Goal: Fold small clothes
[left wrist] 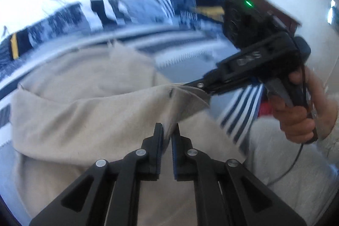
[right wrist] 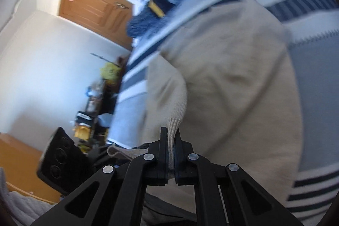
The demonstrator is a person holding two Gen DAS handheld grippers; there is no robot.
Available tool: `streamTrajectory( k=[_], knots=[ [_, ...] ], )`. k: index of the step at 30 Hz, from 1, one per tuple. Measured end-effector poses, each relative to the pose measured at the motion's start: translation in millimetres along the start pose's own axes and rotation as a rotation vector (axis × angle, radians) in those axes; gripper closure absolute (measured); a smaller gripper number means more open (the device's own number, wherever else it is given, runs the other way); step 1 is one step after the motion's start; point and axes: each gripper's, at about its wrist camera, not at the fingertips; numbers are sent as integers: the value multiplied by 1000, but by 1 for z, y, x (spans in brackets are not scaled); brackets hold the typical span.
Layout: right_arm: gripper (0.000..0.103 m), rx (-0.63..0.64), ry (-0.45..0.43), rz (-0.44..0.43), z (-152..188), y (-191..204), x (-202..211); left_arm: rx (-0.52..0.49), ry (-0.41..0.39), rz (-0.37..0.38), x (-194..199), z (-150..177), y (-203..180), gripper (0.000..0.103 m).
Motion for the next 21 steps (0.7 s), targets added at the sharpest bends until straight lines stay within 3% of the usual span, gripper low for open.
streamTrajectory(
  k=[2, 5, 7, 8, 9, 11, 13, 14, 16, 18, 21],
  knots=[
    [98, -23, 37, 106, 9, -30, -14, -32, 93, 30, -16, 13, -7, 97],
    [98, -98, 48, 111, 20, -55, -22, 11, 79, 118, -5, 13, -1, 88],
    [98, -48, 25, 136, 24, -50, -16, 76, 19, 151, 13, 3, 18, 57],
    [96, -16, 27, 185, 25, -50, -17, 128, -34, 129, 27, -5, 36, 51],
    [88, 31, 44, 267, 27, -52, -20, 166, -65, 108, 35, -8, 50, 47],
    [81, 55, 102, 371, 27, -58, -27, 309, -116, 20, 52, -16, 99, 46],
    [75, 57, 65, 305, 17, -45, -19, 498, -147, -132, 65, -15, 157, 43],
    [58, 76, 36, 263, 8, -29, -15, 652, -165, -221, 73, -7, 198, 43],
    [35, 130, 6, 194, -11, 3, -18, 905, -165, -343, 81, 17, 255, 44],
    [33, 221, 33, 90, -36, 44, -43, 1069, -203, -389, 87, 40, 296, 44],
    [33, 294, 99, 2, -68, 84, -94, 1230, -204, -431, 82, 67, 337, 56]
  ],
)
Point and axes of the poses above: each gripper's, at about its wrist camera, not at the fingertips, and x roughly against the way its jaws point, y to its left, z to its underside, and after that the axes turned 8 degrees about -y, right-handed
